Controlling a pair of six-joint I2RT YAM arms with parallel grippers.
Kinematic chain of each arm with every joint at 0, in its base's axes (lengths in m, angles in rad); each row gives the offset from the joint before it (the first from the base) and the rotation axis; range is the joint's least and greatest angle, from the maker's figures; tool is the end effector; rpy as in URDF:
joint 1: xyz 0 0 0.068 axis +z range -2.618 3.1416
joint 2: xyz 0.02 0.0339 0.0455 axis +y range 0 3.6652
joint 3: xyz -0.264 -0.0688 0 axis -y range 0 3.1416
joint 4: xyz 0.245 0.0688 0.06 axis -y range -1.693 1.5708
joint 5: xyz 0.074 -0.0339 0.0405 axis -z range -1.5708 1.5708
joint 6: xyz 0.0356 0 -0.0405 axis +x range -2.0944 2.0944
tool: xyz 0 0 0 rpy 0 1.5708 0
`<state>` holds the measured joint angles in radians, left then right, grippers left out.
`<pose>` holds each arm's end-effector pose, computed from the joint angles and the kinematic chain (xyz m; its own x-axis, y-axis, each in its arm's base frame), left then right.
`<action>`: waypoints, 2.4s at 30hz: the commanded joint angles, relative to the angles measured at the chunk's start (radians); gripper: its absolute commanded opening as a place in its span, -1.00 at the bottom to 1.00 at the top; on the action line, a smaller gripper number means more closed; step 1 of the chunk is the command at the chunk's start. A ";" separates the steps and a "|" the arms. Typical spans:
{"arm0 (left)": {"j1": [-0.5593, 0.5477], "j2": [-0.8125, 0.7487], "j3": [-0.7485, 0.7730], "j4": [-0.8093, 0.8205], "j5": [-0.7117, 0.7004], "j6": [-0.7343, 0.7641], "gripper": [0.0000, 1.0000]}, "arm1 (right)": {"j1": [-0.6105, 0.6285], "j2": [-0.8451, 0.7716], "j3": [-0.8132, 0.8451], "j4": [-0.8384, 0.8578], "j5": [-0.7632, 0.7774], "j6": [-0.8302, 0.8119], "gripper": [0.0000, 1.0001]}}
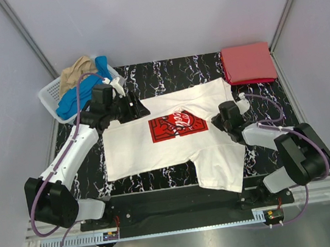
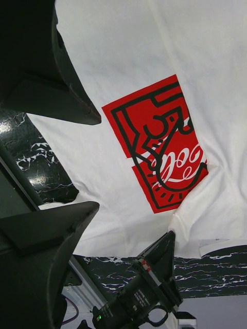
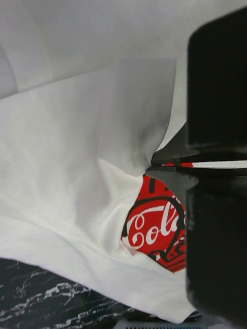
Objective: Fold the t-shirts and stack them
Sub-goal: Fold the tshirt
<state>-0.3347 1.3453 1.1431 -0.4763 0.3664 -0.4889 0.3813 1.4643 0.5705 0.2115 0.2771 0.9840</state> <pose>0.2759 -0.1094 0.3131 -0.7911 -0.1891 -0.5817 0.2249 0.7945 -0.5641 0.2600 0.0937 0.1544 -0.4580 0.6793 -0.5734 0.3983 0.7335 0.5508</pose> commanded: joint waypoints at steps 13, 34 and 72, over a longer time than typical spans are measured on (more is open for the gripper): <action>0.003 0.020 0.003 0.042 0.011 0.016 0.32 | 0.007 -0.171 0.023 -0.070 -0.027 0.120 -1.00; 0.005 0.018 -0.008 0.039 0.009 0.026 0.32 | -0.038 -0.125 0.009 -0.012 -0.091 0.220 -1.00; 0.005 0.018 0.026 -0.001 0.008 0.058 0.34 | -0.156 0.090 0.440 -0.478 -0.332 -0.465 -0.43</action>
<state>-0.3347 1.3708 1.1362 -0.4847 0.3630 -0.4522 0.2016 1.5345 0.9688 -0.1768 0.0631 0.6731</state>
